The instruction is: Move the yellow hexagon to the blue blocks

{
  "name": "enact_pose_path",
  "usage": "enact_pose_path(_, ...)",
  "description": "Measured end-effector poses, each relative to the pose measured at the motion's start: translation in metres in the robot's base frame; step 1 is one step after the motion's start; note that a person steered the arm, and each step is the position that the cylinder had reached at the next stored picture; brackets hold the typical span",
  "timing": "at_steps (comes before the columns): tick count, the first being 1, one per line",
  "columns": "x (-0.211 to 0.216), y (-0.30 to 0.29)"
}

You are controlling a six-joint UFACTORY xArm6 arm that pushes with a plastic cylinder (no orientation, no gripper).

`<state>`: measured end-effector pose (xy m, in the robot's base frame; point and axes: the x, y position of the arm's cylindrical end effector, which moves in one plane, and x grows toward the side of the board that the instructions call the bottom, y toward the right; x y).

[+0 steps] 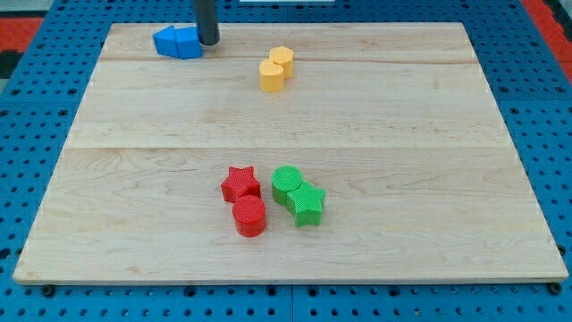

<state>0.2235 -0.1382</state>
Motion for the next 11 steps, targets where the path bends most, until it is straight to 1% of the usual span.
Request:
enact_pose_path(1, -0.005, -0.019)
enact_pose_path(2, -0.006, 0.089)
enact_pose_path(3, 0.040, 0.156)
enact_pose_path(4, 0.073, 0.199)
enact_pose_path(5, 0.089, 0.157)
enact_pose_path(7, 0.090, 0.066)
enact_pose_path(8, 0.099, 0.079)
enact_pose_path(9, 0.134, 0.123)
enact_pose_path(10, 0.126, 0.048)
enact_pose_path(11, 0.094, 0.009)
